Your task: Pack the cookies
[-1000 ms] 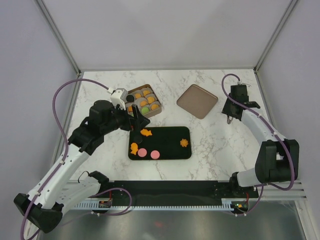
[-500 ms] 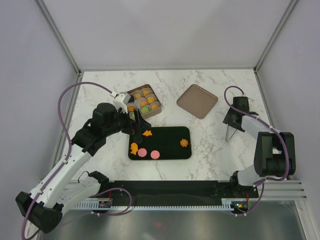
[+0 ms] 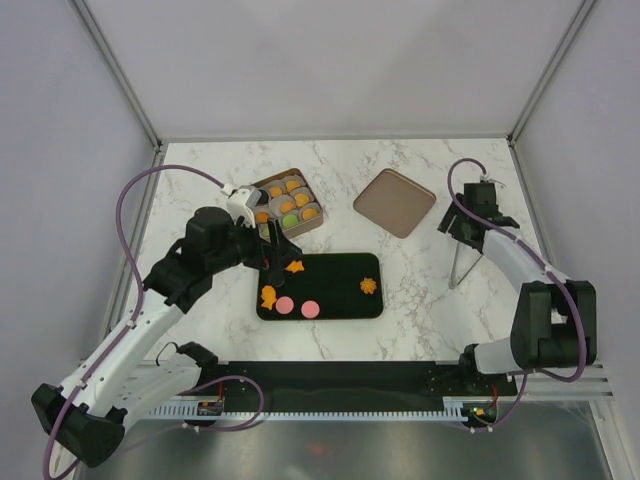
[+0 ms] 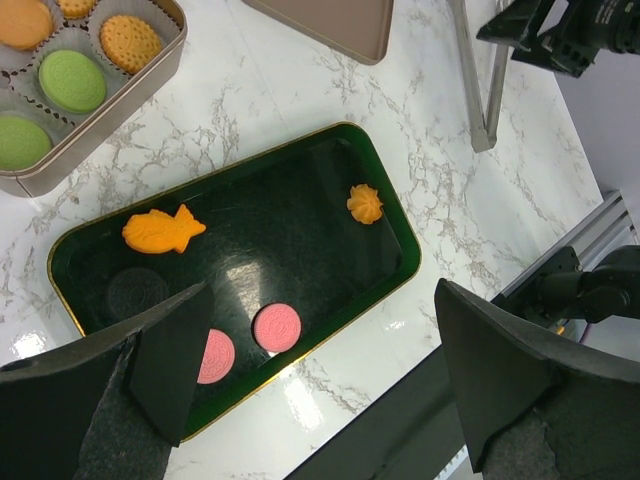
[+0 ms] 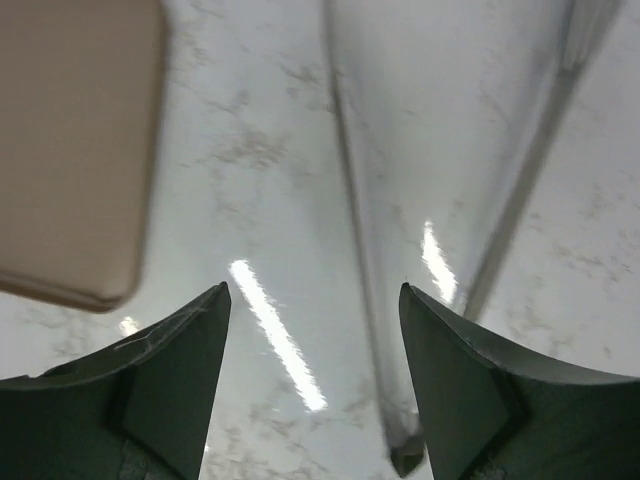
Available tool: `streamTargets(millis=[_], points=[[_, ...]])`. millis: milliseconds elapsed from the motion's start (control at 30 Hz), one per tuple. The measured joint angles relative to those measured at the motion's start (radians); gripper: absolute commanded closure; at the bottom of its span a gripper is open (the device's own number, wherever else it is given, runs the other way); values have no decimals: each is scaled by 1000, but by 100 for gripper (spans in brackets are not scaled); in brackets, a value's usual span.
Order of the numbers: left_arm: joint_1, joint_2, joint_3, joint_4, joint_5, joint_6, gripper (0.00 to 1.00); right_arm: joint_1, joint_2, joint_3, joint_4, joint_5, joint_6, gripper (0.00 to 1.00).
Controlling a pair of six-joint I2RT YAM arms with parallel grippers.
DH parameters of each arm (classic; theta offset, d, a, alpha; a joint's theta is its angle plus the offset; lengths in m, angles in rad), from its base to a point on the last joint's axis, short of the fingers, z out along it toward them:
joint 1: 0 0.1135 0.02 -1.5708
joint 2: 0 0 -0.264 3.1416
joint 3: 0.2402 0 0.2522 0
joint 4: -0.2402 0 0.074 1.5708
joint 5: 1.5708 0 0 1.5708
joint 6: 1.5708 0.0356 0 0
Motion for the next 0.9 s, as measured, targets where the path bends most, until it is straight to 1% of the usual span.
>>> streamTargets(millis=[133,233,267,300,367,467,533,633,733,767,833,867,900], points=[[0,-1,0,2,-8,0,0,103,135,155,16,-25,43,28],[1,-5,0,1,-19,0,0,162,271,268,39,-47,82,34],[1,-9,0,0,-21,0,0,173,314,296,44,-51,95,39],[2,-13,0,-1,-24,0,0,179,354,322,47,-51,106,41],[2,-21,1,-4,-26,0,0,180,422,351,54,-50,130,45],[2,-34,3,-7,-30,0,0,178,477,354,50,-43,159,45],[2,-39,3,-7,-36,0,0,177,494,354,50,-37,170,46],[2,-39,4,-10,-45,-1,0,178,506,354,55,-26,178,50],[2,-34,5,-11,-51,-6,0,178,513,359,62,-16,180,62],[2,-29,6,-10,-52,-11,0,178,517,362,65,-12,179,71],[2,-11,9,-7,-52,-25,0,178,526,368,71,-7,175,79],[2,1,12,-5,-52,-33,0,178,531,372,74,-5,174,89],[2,15,18,-3,-51,-42,0,178,534,376,77,-5,168,92]])
